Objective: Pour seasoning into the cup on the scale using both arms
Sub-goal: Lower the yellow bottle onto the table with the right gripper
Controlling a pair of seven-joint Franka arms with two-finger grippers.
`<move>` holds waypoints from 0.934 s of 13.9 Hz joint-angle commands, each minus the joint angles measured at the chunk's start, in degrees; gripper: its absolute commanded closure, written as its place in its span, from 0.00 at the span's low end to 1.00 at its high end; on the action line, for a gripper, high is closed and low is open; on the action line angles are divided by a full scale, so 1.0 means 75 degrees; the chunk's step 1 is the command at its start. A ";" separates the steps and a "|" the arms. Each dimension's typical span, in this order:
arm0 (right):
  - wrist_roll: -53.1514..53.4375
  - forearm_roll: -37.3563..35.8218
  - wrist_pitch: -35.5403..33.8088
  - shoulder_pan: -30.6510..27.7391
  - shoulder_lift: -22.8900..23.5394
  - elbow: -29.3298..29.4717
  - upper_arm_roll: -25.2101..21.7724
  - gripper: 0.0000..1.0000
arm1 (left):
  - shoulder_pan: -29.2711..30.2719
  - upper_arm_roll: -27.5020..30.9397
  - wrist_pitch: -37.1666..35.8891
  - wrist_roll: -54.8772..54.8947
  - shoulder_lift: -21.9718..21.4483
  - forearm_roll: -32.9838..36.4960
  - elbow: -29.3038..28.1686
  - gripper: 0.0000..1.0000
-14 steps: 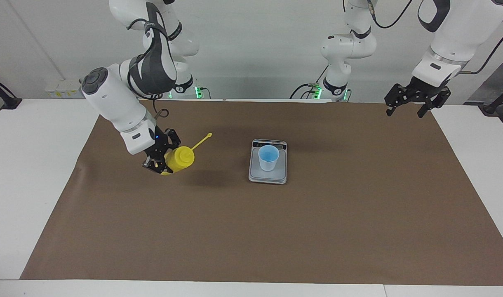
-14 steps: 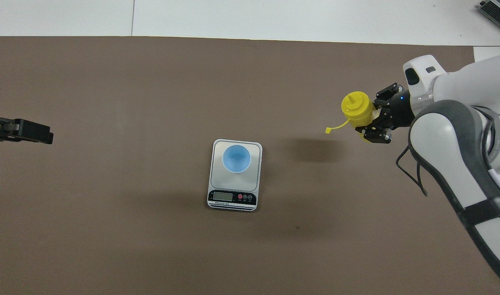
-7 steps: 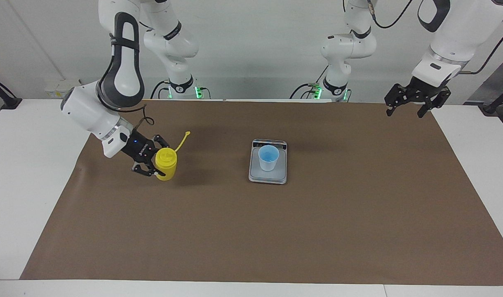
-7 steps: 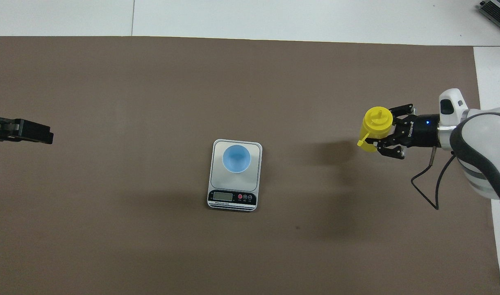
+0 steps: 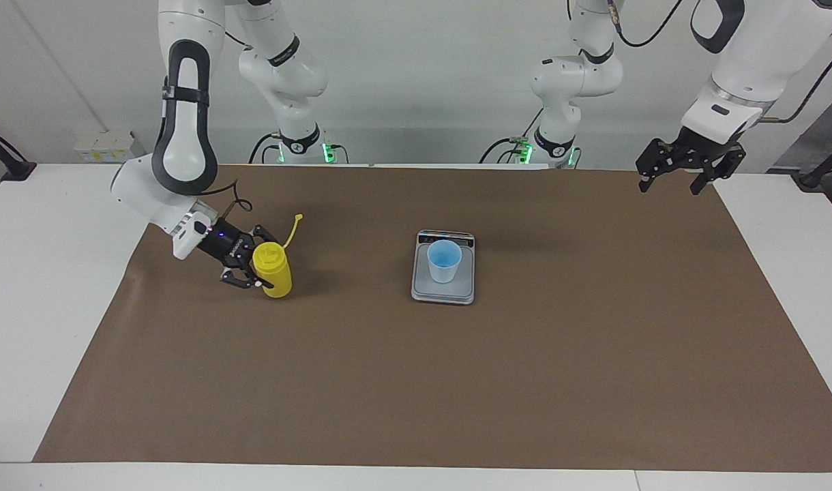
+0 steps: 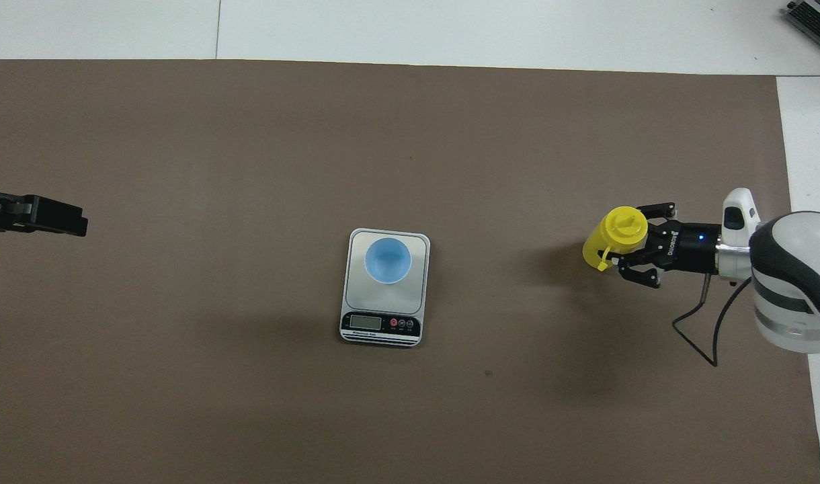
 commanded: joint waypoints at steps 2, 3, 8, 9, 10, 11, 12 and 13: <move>-0.0749 0.0450 -0.0072 -0.0458 0.0050 -0.0147 0.0102 0.47 | -0.0103 0.0061 0.0159 -0.0073 -0.0175 0.0043 -0.0236 0.00; -0.0714 0.0497 -0.0083 -0.0470 0.0050 -0.0147 0.0102 0.00 | -0.0103 0.0061 0.0159 -0.0073 -0.0175 0.0043 -0.0247 0.00; -0.0714 0.0580 -0.0259 -0.0551 0.0003 -0.0135 0.0067 0.00 | -0.0080 0.0049 0.0159 -0.0049 -0.0175 0.0043 -0.0248 0.00; -0.0748 0.0510 -0.0317 -0.0621 -0.0009 -0.0135 0.0067 0.00 | -0.0091 0.0049 0.0159 -0.0049 -0.0198 0.0043 -0.0259 0.00; -0.0807 0.0451 -0.0387 -0.0657 -0.0009 -0.0135 0.0055 0.00 | -0.0103 0.0049 0.0159 -0.0049 -0.0210 0.0043 -0.0306 0.00; -0.0807 0.0230 -0.0411 -0.0762 -0.0020 -0.0135 0.0067 0.00 | -0.0091 0.0049 0.0159 -0.0049 -0.0221 0.0043 -0.0318 0.00; -0.0796 -0.0004 -0.0423 -0.0786 -0.0055 -0.0124 0.0055 0.00 | -0.0091 0.0049 0.0159 -0.0049 -0.0221 0.0043 -0.0318 0.00; -0.0761 -0.0250 -0.0470 -0.0798 -0.0114 -0.0123 0.0055 0.00 | -0.0091 0.0061 0.0159 -0.0049 -0.0221 0.0043 -0.0318 0.00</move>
